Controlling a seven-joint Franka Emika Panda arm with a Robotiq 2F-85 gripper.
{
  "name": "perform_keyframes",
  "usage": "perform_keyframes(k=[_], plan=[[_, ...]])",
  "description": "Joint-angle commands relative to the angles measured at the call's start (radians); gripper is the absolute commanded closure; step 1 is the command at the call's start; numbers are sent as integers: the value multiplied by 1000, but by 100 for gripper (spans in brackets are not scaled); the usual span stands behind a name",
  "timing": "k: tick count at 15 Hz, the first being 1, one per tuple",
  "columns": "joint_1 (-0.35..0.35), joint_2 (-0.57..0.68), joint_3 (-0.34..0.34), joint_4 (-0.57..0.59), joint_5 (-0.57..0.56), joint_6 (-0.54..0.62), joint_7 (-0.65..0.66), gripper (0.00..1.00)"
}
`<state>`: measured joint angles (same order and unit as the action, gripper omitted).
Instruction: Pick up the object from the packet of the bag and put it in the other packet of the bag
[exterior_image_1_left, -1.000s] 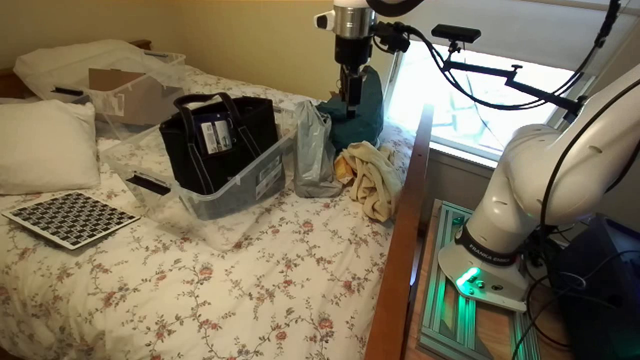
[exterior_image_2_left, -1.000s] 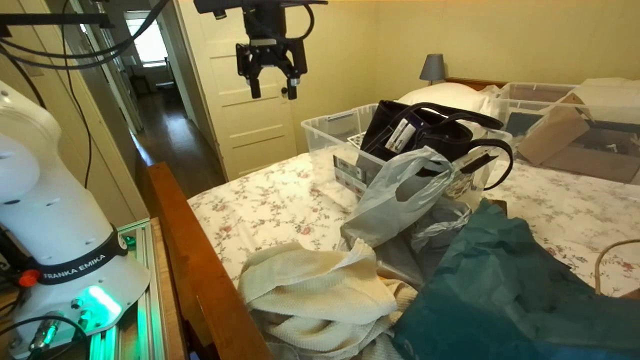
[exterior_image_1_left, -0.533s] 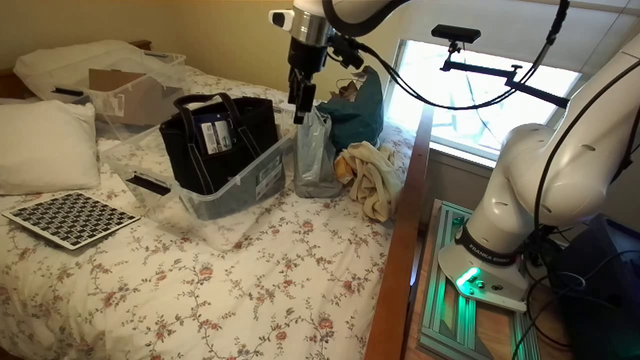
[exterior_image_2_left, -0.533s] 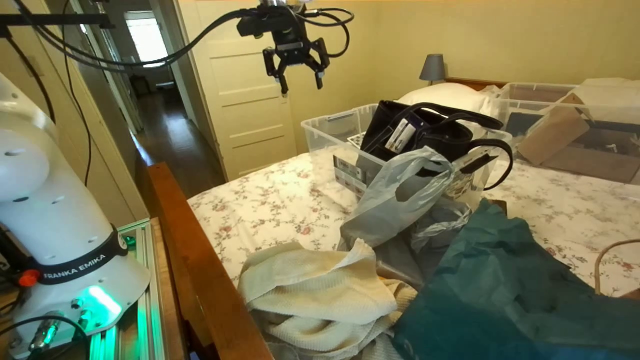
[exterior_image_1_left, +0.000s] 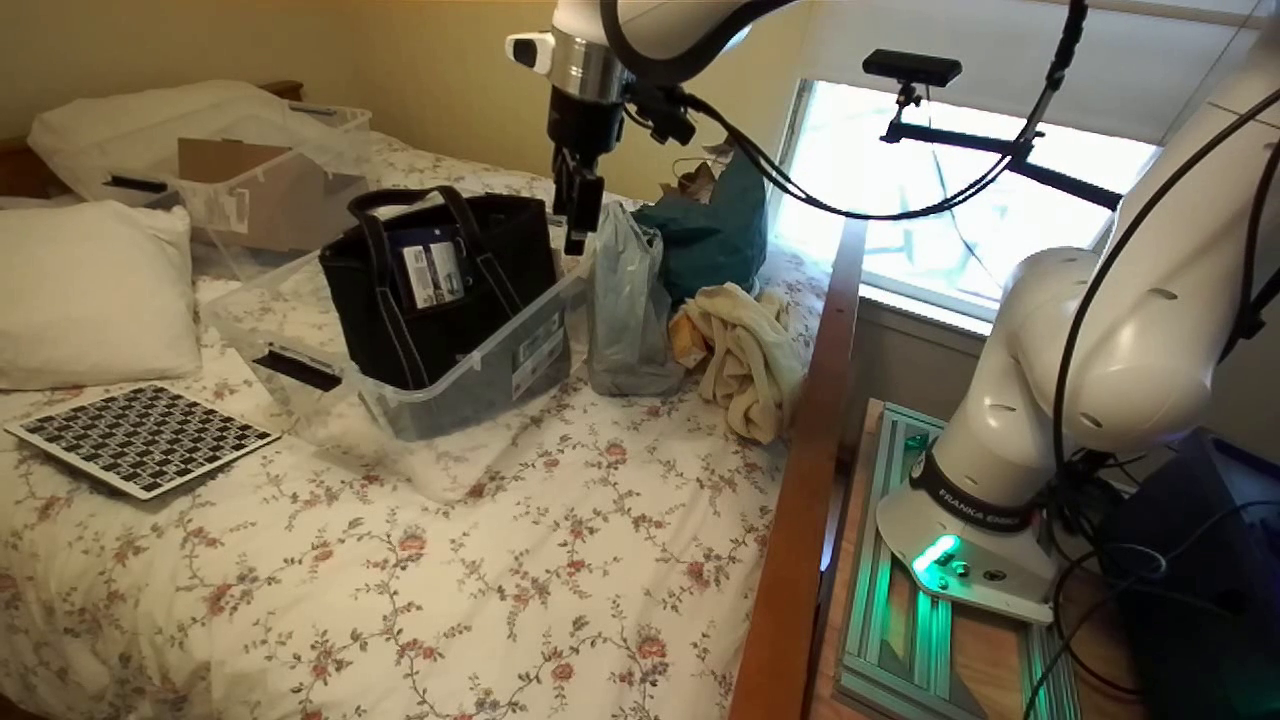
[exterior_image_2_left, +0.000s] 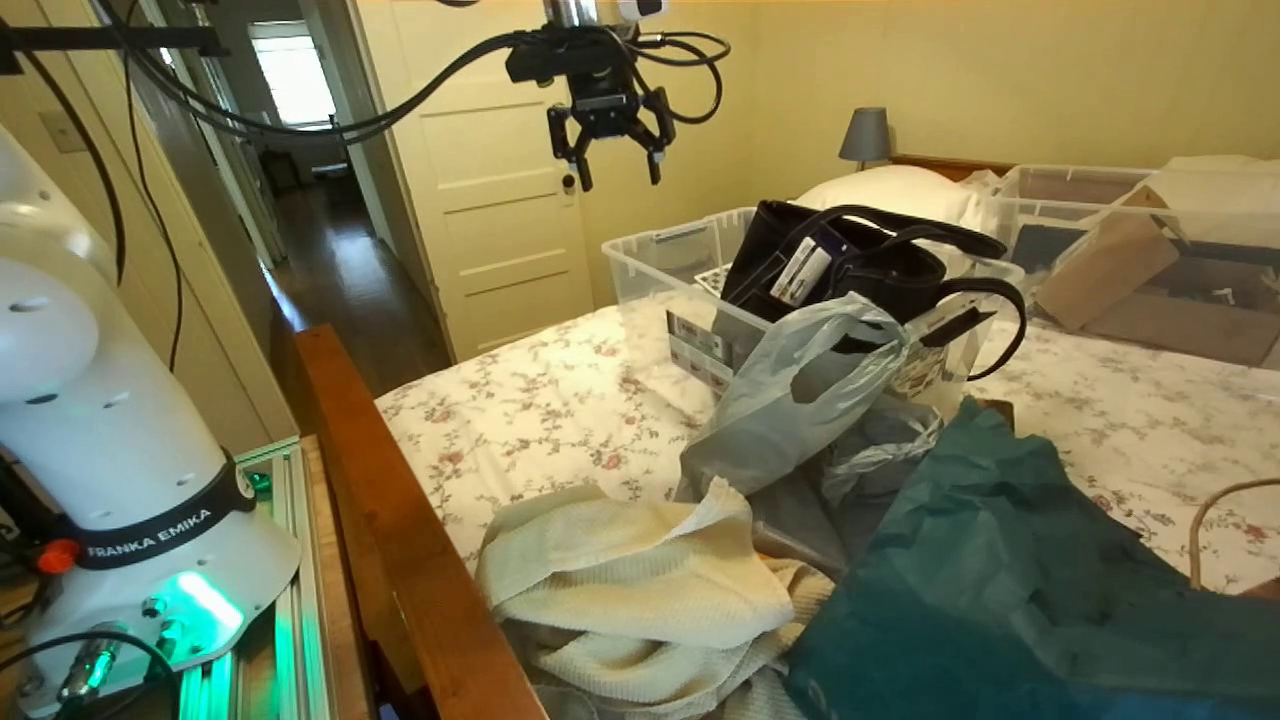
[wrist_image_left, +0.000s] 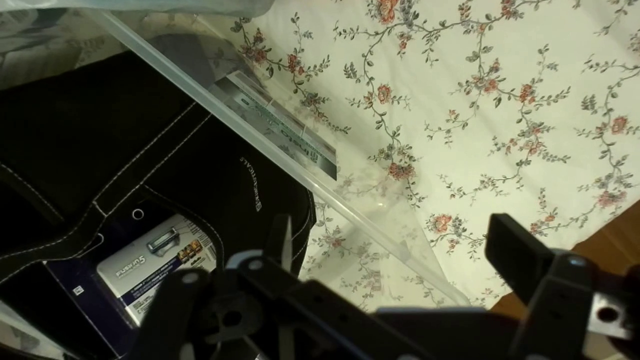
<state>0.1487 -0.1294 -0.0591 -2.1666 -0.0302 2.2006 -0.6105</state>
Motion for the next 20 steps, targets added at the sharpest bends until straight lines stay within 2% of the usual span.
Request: perform_keyframes(k=[1,5,6,9,13,20], plan=[[-28,0,27,1,4,-2,-3,0],[-28,0,27,2,4,-2,-4,0],[-36,17,32,21,-37,-12,11,0],[-52,75,29,82,-65,-14,-41,0],[-82,179,26,209,-106,-8,-164,0],[-144,382,55,438,-61,-47,-488,0]])
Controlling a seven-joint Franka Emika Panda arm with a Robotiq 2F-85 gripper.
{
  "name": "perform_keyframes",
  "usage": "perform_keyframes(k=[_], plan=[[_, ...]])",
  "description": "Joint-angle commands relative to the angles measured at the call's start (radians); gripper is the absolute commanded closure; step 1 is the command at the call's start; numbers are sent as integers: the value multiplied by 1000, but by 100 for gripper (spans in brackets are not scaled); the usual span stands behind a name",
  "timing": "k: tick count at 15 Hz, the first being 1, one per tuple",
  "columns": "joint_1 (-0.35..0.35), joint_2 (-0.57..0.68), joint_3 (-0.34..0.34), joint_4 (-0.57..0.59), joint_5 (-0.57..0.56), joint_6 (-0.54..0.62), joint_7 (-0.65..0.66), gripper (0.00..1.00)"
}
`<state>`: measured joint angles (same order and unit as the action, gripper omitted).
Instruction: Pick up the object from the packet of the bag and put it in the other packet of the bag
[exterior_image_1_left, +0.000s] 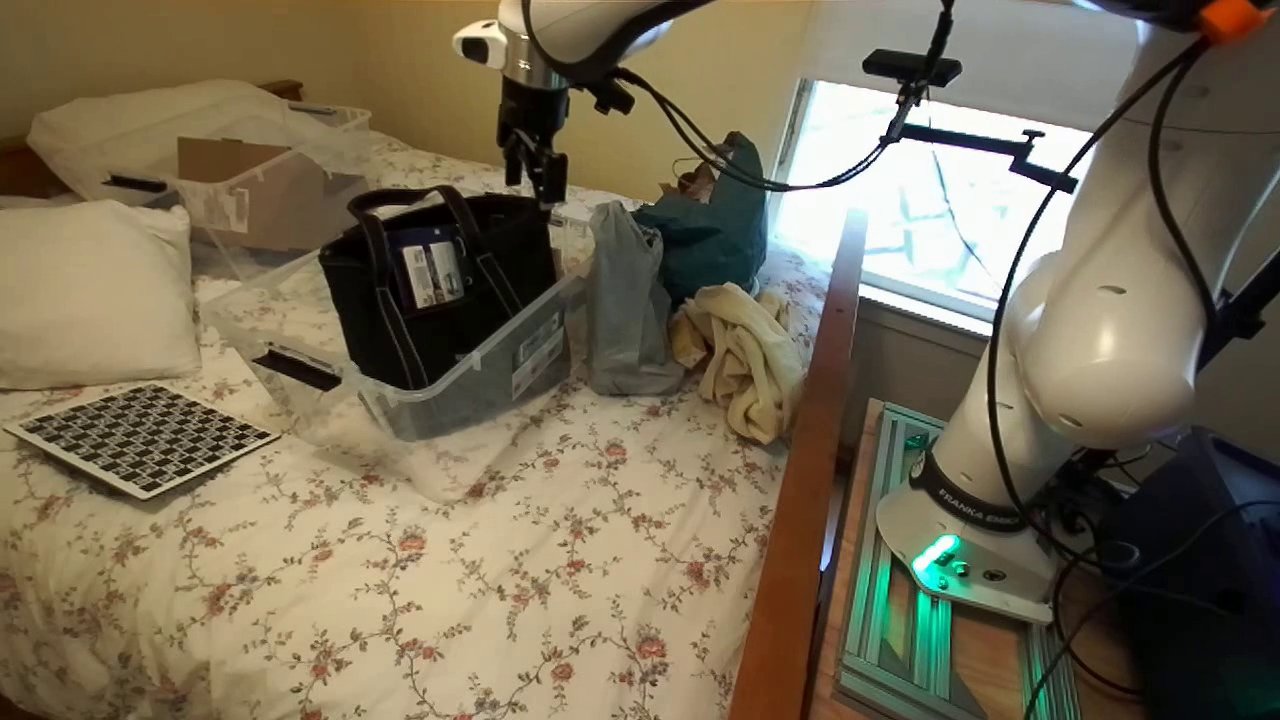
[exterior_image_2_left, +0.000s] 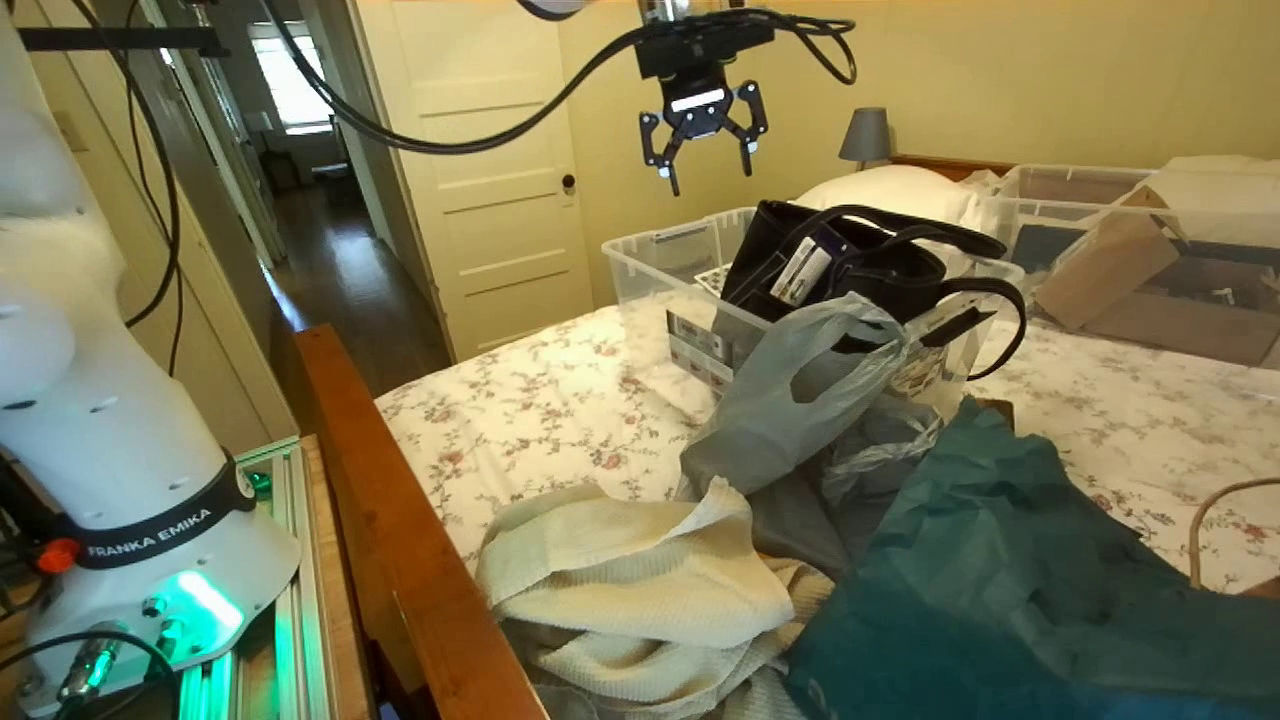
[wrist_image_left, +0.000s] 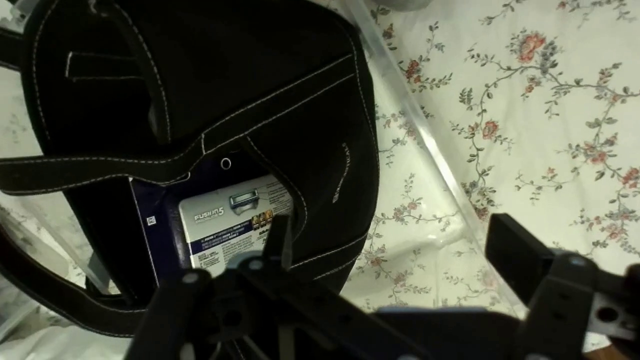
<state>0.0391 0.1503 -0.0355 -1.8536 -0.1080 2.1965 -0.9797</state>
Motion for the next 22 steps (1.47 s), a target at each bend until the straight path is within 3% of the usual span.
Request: perform_keyframes(k=[1,5,22], plan=[[-42,130,39,156,16,-46,-155,0],[-58,223,63,254,7,-35,-212,0],[-72,523,68,591,-28,-36,-203,0]])
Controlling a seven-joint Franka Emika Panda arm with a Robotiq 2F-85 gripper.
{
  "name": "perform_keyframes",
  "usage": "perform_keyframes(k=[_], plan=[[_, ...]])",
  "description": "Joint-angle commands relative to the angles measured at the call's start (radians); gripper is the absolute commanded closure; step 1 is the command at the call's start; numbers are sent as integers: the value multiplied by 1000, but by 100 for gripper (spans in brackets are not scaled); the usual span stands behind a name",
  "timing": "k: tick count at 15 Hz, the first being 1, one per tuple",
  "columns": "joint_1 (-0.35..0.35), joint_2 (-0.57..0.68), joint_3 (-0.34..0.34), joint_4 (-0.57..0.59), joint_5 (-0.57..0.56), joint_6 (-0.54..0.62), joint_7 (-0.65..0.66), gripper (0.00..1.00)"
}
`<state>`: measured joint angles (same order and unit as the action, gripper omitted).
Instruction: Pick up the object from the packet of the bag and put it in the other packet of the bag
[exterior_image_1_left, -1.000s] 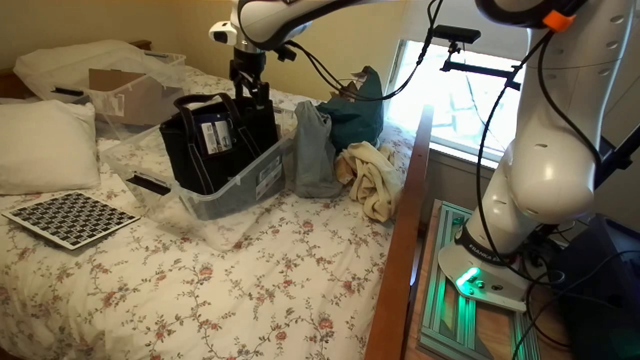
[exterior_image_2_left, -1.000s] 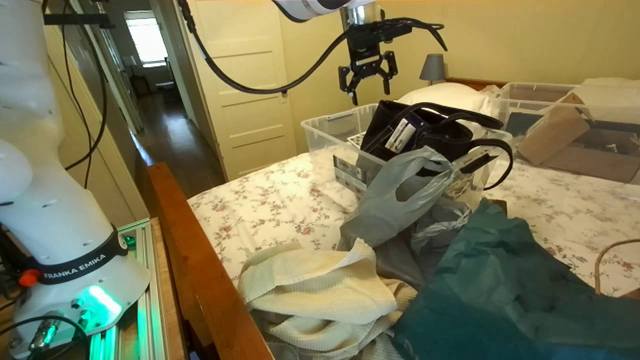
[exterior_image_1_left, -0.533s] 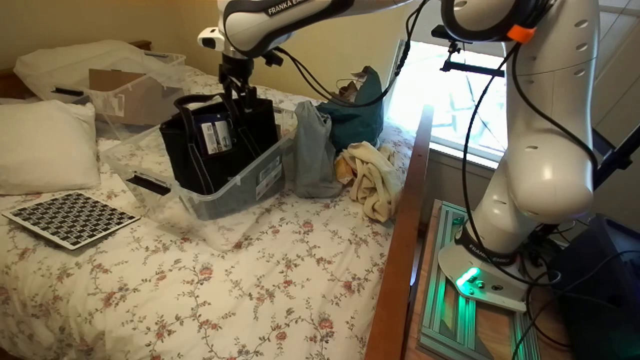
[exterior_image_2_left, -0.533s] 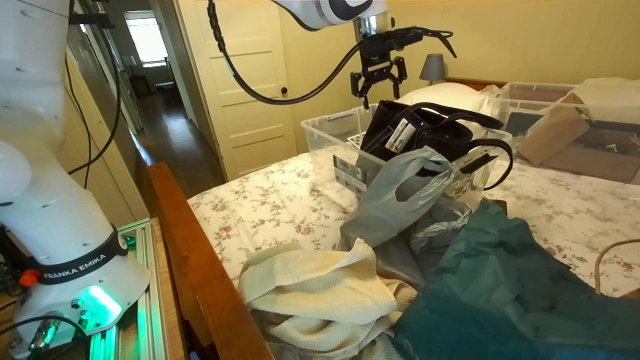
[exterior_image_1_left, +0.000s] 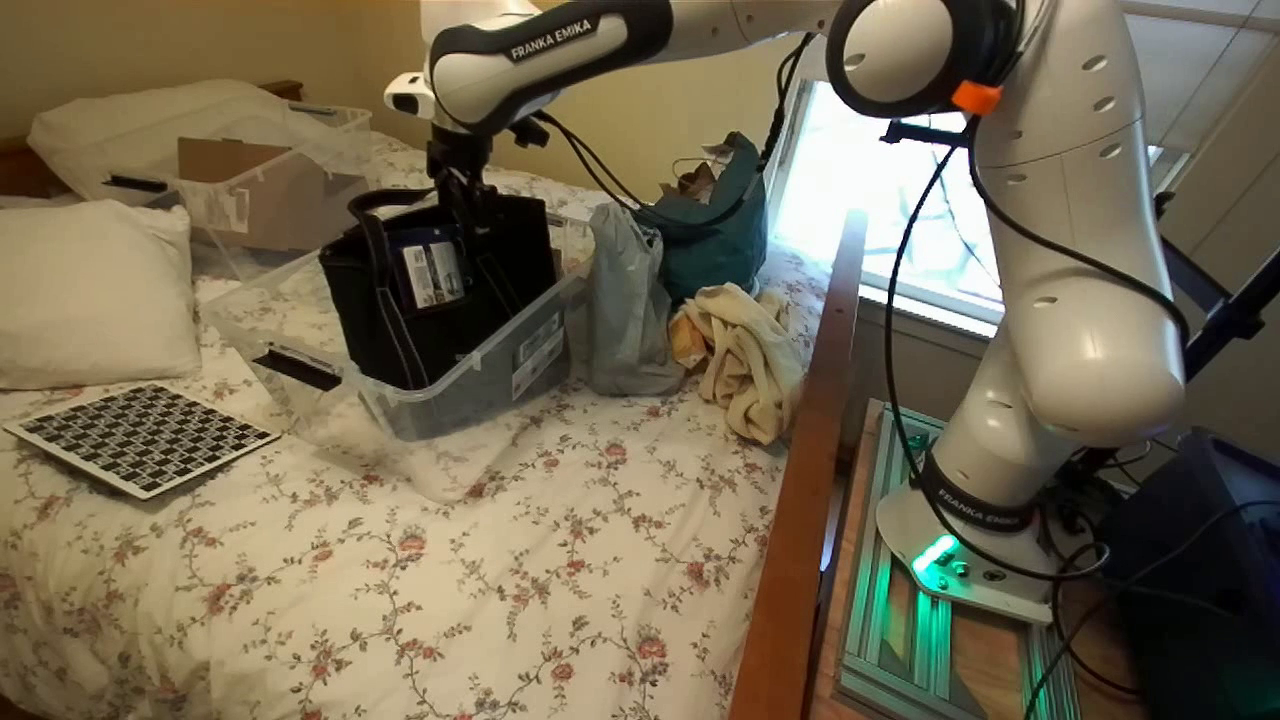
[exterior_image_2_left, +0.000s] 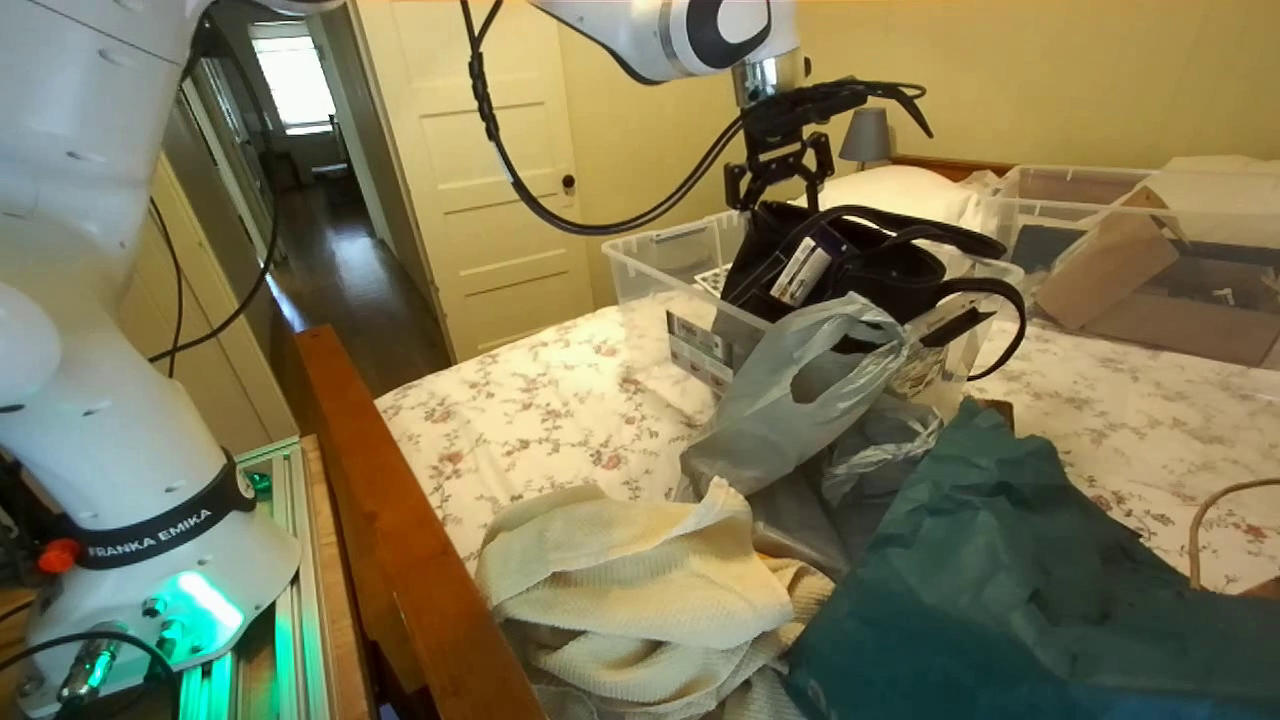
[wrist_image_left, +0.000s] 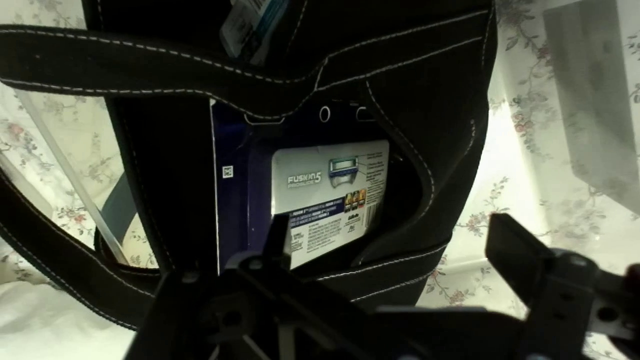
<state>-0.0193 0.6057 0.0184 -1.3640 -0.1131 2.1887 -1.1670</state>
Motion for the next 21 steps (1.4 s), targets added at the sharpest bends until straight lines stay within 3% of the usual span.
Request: perform_keyframes(k=[1,21], plan=[[-16,85,15,121,-24,-27,-25,0],[-56,375,36,500,11,-119,-156,0]])
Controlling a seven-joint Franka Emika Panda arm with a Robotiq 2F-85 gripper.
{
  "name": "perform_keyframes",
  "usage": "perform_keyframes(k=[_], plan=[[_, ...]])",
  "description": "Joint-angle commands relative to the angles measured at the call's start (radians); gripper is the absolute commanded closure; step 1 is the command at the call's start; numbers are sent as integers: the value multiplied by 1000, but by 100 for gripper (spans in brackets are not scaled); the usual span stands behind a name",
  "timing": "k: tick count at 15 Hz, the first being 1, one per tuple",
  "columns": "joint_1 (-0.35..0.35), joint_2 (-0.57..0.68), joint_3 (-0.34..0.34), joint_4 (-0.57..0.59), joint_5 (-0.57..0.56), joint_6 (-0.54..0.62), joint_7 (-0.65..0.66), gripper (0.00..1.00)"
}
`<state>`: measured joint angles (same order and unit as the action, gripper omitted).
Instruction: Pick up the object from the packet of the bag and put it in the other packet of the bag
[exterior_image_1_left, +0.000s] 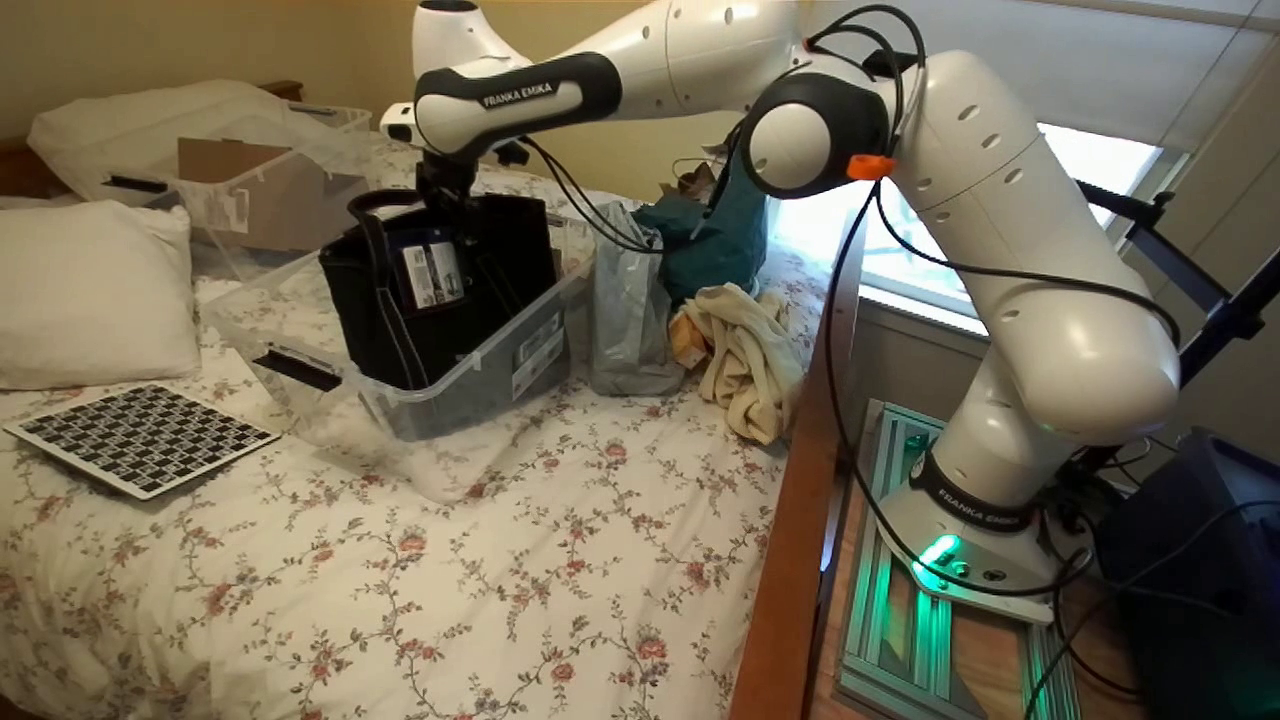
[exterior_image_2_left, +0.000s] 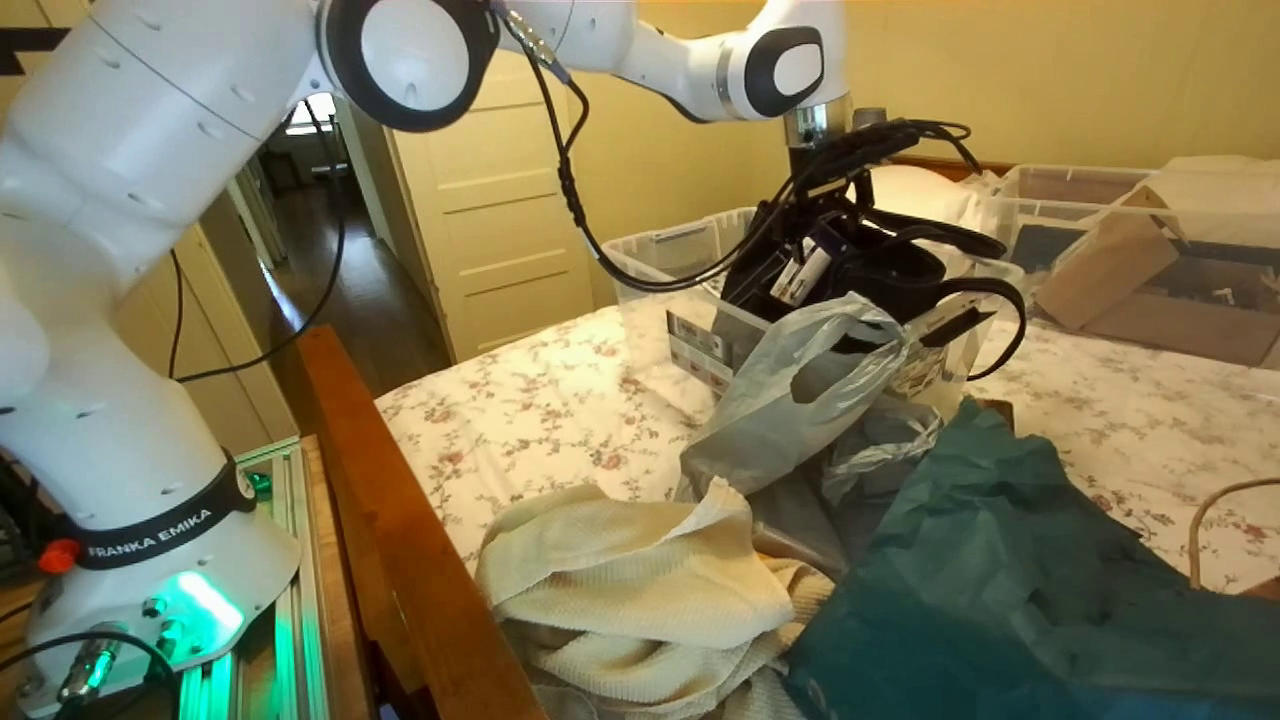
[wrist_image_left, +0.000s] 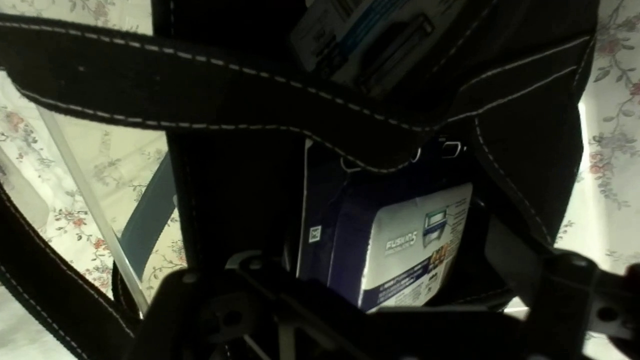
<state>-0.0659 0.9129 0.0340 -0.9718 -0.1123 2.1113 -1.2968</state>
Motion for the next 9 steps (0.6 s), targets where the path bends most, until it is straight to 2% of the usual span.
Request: perform_keyframes(k=[1,4,5,7,9], plan=[[-9,79,20,125,10,-46,-23,0],[-10,107,25,166,15,-58,-27,2],[-10,114,27,177,16,-68,-30,24],[-8,123,29,200,20,-111,-29,31],[-1,120,26,215,18,-174,-20,44]])
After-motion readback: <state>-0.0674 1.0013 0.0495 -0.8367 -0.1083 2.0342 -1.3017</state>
